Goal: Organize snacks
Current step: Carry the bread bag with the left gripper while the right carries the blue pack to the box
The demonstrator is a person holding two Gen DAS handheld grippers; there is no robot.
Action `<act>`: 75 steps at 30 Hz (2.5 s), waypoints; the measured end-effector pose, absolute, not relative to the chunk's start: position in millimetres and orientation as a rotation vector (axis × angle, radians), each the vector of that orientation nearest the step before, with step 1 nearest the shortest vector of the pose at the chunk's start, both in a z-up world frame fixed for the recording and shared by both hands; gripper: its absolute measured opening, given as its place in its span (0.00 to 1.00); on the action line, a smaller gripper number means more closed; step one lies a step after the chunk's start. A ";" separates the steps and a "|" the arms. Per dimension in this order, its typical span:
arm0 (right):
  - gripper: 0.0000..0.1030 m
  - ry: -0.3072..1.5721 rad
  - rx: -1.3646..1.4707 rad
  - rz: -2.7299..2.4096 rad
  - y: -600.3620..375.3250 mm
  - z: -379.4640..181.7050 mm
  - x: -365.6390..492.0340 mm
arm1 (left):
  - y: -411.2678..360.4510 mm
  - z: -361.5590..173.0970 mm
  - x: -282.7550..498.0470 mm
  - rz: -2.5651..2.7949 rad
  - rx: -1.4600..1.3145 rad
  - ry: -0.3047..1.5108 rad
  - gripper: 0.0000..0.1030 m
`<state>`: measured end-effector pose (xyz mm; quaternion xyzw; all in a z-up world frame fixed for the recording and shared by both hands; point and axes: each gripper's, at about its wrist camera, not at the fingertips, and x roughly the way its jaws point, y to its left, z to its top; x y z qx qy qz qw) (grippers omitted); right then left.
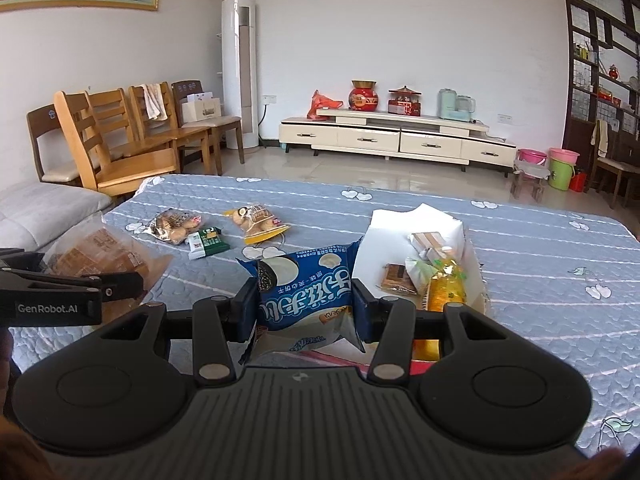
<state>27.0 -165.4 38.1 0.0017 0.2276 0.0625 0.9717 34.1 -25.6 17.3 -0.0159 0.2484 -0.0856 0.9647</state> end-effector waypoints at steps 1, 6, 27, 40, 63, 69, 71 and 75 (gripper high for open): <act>0.57 0.460 0.005 0.121 -165.7 38.3 26.7 | -23.7 17.6 35.1 -0.168 -0.034 0.502 0.78; 0.57 0.450 0.021 0.084 -179.1 41.5 22.9 | -9.5 23.4 39.3 -0.122 -0.044 0.487 0.78; 0.57 0.391 0.074 -0.050 -236.7 53.4 31.3 | 22.5 70.9 68.3 -0.022 -0.045 0.401 0.78; 0.57 0.386 0.076 -0.063 -234.4 45.6 39.3 | -48.8 59.5 90.9 -0.169 -0.011 0.436 0.78; 0.57 0.437 0.081 -0.097 -230.0 43.4 58.0 | -151.5 29.2 108.0 -0.418 0.070 0.519 0.78; 0.57 0.456 0.081 -0.092 -230.7 44.9 72.0 | -168.5 22.9 115.1 -0.434 0.080 0.527 0.78; 0.57 0.464 0.083 -0.088 -231.7 44.7 78.5 | -172.3 20.8 118.2 -0.442 0.078 0.529 0.78; 0.57 0.486 0.079 -0.068 -233.4 44.8 94.4 | -182.2 17.1 126.7 -0.458 0.086 0.527 0.78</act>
